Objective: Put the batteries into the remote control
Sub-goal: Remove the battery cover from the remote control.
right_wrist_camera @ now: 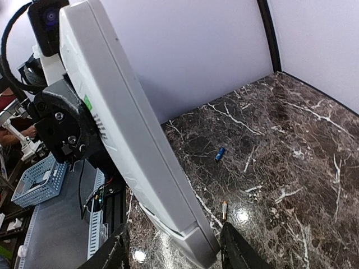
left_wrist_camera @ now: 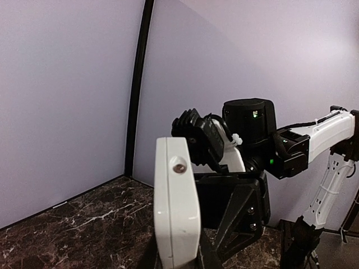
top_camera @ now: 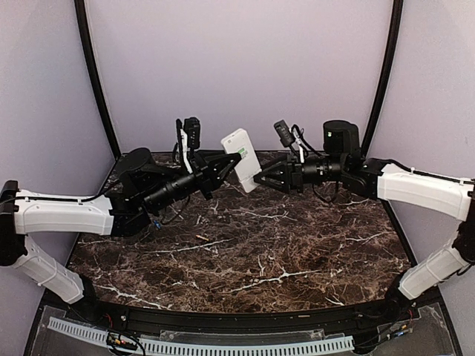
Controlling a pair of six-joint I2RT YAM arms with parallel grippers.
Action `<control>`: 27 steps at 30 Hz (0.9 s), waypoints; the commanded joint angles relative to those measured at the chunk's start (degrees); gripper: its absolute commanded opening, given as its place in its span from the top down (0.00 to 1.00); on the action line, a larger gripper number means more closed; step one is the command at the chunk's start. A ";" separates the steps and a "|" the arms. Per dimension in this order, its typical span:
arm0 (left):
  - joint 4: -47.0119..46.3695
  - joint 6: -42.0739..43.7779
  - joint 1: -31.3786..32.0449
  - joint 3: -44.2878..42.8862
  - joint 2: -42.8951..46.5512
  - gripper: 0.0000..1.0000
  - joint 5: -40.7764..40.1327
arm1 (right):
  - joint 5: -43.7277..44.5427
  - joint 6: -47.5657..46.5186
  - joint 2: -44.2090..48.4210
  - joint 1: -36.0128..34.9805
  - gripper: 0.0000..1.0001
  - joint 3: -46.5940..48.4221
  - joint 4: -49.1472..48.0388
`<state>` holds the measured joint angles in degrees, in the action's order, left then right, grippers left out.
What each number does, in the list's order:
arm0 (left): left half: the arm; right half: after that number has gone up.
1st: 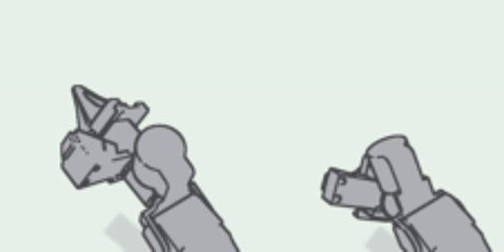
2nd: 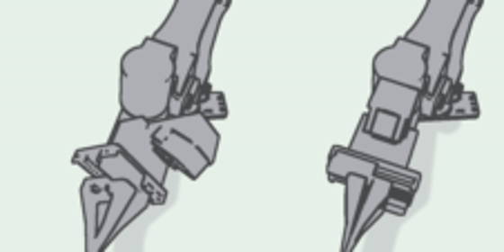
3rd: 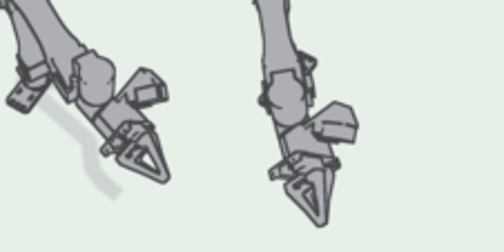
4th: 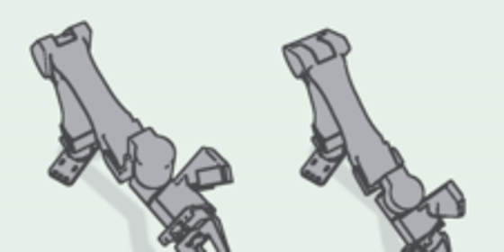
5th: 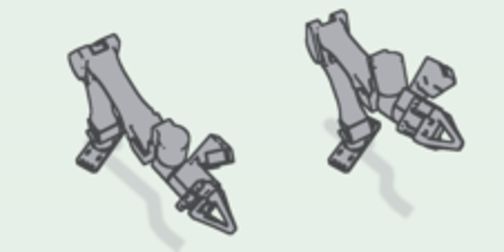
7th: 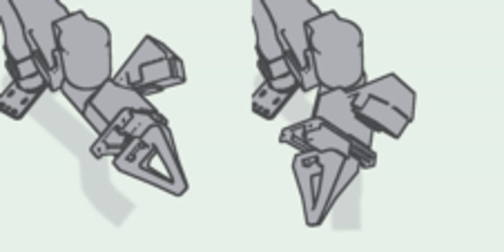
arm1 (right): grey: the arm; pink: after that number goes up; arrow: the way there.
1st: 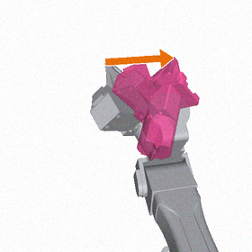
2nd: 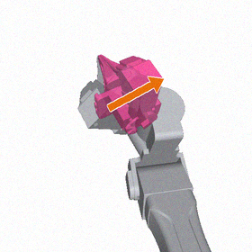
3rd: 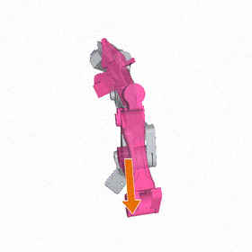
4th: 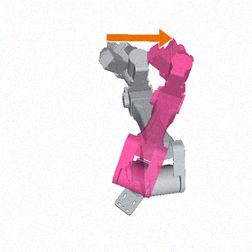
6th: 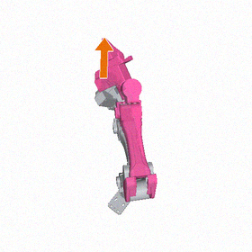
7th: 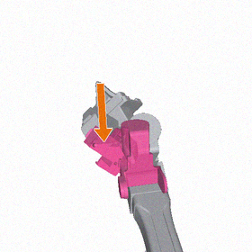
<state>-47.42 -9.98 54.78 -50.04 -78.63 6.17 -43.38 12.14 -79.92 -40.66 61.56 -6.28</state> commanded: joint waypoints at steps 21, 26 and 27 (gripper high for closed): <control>2.52 8.00 -2.05 -0.66 -9.16 1.00 -1.77 | 13.93 11.74 -6.33 2.52 0.42 -12.54 -16.68; -3.16 2.23 -2.05 0.84 -7.50 1.00 -1.43 | 12.15 19.20 -6.64 2.52 0.21 -15.75 -24.39; -5.22 1.36 -2.09 1.10 -6.97 1.00 -1.47 | 11.79 20.29 -6.61 2.53 0.19 -15.91 -25.29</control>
<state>-43.72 -3.05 52.97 -49.74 -89.86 4.21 -30.85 24.73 -87.11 -38.30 47.46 -21.63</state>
